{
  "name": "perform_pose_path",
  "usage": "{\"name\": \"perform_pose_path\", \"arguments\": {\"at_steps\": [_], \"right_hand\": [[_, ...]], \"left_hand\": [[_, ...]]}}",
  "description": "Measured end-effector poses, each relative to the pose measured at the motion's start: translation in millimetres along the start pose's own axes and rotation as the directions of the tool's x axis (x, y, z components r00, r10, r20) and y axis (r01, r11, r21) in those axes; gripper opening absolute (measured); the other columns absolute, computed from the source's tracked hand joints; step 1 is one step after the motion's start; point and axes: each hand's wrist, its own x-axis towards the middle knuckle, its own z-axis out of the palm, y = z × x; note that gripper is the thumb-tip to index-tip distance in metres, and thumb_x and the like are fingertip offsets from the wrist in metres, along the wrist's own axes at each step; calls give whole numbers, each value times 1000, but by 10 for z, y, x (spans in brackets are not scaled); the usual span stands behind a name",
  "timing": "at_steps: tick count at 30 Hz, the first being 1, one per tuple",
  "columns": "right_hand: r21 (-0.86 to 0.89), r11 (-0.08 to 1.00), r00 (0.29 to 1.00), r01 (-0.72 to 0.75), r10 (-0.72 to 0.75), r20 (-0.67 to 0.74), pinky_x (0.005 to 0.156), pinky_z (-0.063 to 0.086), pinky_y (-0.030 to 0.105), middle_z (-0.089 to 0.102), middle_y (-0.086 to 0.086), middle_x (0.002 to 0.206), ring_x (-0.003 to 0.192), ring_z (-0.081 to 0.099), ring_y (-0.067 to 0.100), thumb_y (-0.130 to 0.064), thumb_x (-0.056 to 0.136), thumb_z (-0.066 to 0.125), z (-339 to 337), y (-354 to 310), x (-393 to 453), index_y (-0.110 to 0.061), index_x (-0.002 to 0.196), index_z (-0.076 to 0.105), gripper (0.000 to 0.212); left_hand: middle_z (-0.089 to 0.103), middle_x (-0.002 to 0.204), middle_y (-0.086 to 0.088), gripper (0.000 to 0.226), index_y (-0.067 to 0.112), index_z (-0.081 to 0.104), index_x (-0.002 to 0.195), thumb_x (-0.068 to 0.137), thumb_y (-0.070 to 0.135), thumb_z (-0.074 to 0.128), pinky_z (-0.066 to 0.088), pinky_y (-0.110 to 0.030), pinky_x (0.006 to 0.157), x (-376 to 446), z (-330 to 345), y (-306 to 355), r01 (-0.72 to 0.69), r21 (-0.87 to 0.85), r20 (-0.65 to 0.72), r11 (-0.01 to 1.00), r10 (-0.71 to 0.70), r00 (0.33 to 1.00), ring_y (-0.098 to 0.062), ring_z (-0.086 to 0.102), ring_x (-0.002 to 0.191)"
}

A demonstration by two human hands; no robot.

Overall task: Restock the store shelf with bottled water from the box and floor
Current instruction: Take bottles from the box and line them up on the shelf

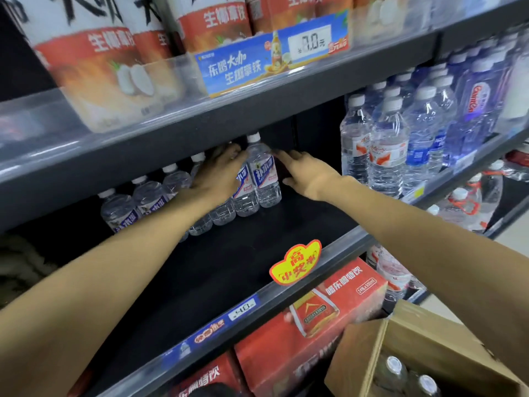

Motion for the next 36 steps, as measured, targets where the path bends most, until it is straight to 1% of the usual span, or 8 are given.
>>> {"name": "perform_pose_path", "arguments": {"at_steps": [4, 7, 12, 16, 23, 28, 33, 36], "right_hand": [[-177, 984, 998, 20, -29, -47, 101, 42, 45, 43, 13, 141, 124, 44, 34, -24, 98, 50, -236, 32, -485, -14, 152, 21, 62], [-251, 968, 997, 12, -32, -74, 100, 43, 41, 43, 11, 140, 123, 44, 30, -27, 99, 48, -387, 100, -895, -13, 149, 25, 57], [-272, 960, 996, -61, 41, -79, 103, 40, 39, 44, 10, 135, 125, 42, 30, -27, 99, 47, -514, 244, -1593, -11, 144, 32, 50], [-297, 946, 992, -126, 112, -64, 96, 40, 40, 46, 11, 131, 120, 43, 31, -27, 99, 47, -509, 361, -2155, -10, 139, 36, 44], [-265, 927, 960, -266, 278, 10, 99, 39, 41, 47, 10, 132, 122, 43, 31, -26, 99, 45, -209, 543, -3066, -11, 142, 35, 47], [-245, 916, 934, -317, 347, 87, 98, 41, 39, 47, 9, 132, 119, 46, 30, -25, 96, 47, 248, 587, -3587, -13, 139, 37, 45], [-180, 905, 882, -385, 418, 218, 101, 42, 42, 45, 5, 137, 127, 43, 27, -20, 91, 48, 747, 553, -3902, -18, 139, 34, 50], [-139, 893, 838, -427, 449, 309, 102, 42, 43, 40, 8, 141, 130, 41, 31, -14, 89, 53, 1061, 564, -4016, -17, 144, 28, 60]], "left_hand": [[37, 146, -4, 60, 15, 39, 144, 87, 11, 58, 37, -36, 104, -175, -132, 365, -48, -4, -1, 999, 48, 999, -26, 34, 133], [44, 140, -6, 53, 16, 44, 139, 88, 16, 58, 37, -39, 105, -257, -241, 693, -116, 20, -27, 993, 116, 993, -26, 38, 131], [45, 136, -6, 51, 17, 42, 139, 91, 20, 59, 43, -42, 99, -416, -375, 1306, -228, -70, -85, 971, 222, 971, -27, 42, 126], [45, 136, -5, 50, 16, 42, 139, 92, 21, 59, 47, -40, 91, -546, -387, 1820, -302, -113, -122, 947, 288, 950, -27, 42, 124], [46, 135, -4, 47, 16, 43, 137, 92, 20, 56, 45, -39, 94, -880, -88, 2630, -429, -201, -89, 881, 420, 903, -26, 42, 124], [48, 132, -4, 46, 15, 46, 136, 91, 14, 53, 43, -34, 90, -1225, 366, 3026, -498, -245, -18, 832, 510, 860, -25, 43, 121], [40, 143, -2, 53, 19, 39, 142, 92, 21, 56, 38, -35, 105, -1570, 934, 3248, -510, -308, 157, 803, 572, 805, -23, 37, 132], [42, 142, -4, 55, 17, 38, 143, 91, 19, 56, 38, -37, 105, -1711, 1257, 3337, -520, -327, 247, 789, 602, 759, -25, 39, 132]]}}
